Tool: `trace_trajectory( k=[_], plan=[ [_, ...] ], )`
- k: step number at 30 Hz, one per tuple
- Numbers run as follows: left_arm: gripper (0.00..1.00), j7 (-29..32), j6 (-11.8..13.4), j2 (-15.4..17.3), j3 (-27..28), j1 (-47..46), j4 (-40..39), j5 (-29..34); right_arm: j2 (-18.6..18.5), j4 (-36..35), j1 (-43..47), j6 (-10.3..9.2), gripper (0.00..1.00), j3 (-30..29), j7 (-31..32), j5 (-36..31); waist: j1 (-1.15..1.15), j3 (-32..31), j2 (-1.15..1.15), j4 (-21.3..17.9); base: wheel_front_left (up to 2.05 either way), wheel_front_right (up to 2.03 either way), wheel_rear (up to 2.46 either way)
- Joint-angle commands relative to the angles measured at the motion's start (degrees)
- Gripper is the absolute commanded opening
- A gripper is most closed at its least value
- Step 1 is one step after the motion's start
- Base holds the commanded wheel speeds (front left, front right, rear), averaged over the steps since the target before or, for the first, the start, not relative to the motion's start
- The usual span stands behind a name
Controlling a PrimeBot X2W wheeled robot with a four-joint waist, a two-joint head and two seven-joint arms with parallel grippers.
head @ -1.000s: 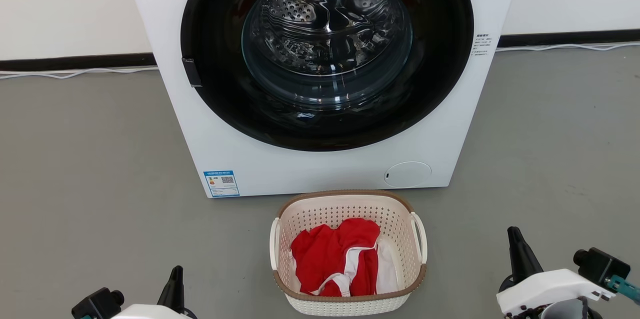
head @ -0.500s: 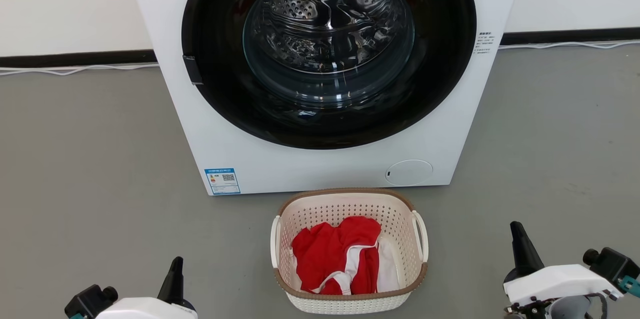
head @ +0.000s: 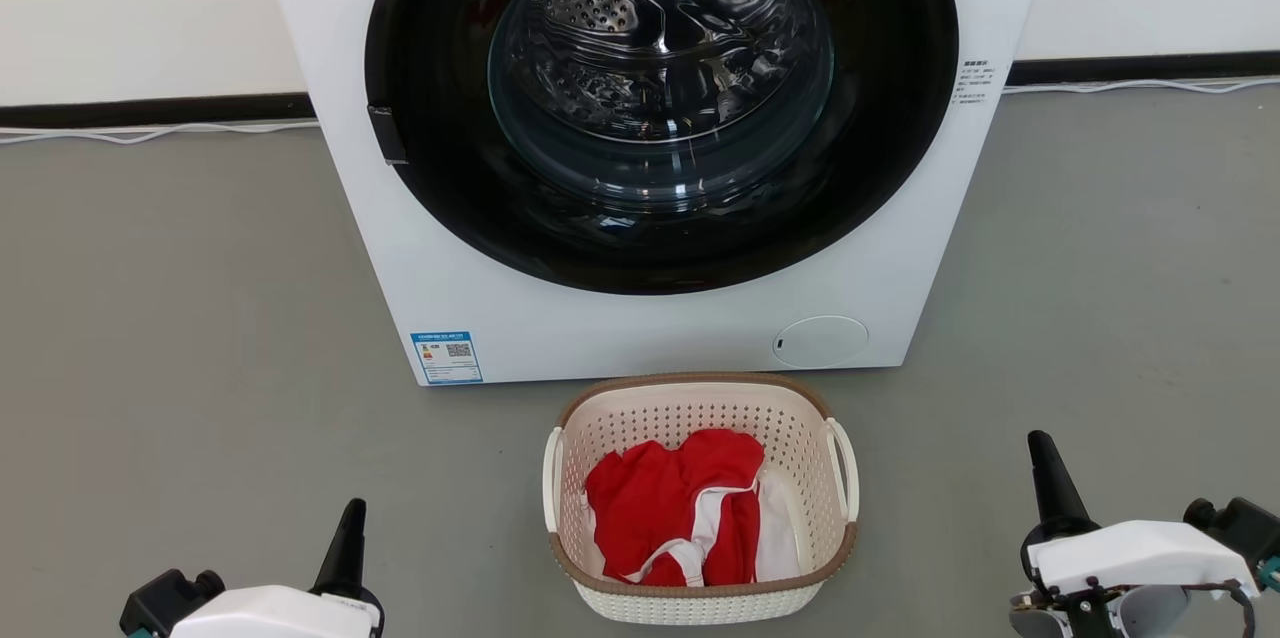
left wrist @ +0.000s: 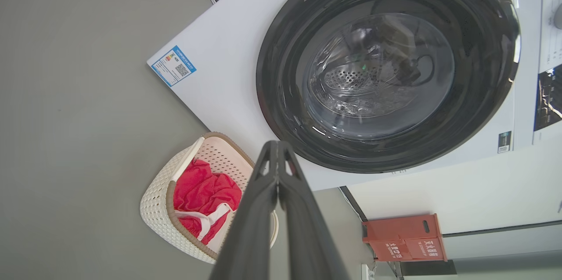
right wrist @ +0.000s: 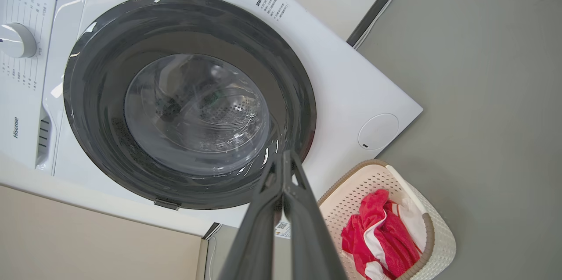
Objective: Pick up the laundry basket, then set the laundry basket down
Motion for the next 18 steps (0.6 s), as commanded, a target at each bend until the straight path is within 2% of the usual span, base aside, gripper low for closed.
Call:
trace_trajectory(
  k=[1, 18],
  plan=[
    [0.0, 0.24, -0.65, 0.36, 1.49, -3.19, -2.08, -1.51, -0.31, -2.15, -0.94, 0.31, 0.0, 0.6, 0.65, 1.98, 0.0, 0.04, 0.0, 0.02, 0.0, 0.0, 0.0],
    [0.0, 3.11, -1.73, -0.14, 3.05, -3.66, -4.21, -11.36, 0.02, -4.81, -0.68, 0.34, 0.0, -0.11, 3.45, 14.43, 0.0, 0.5, 0.0, 0.28, 0.0, 0.0, 0.0]
  ],
)
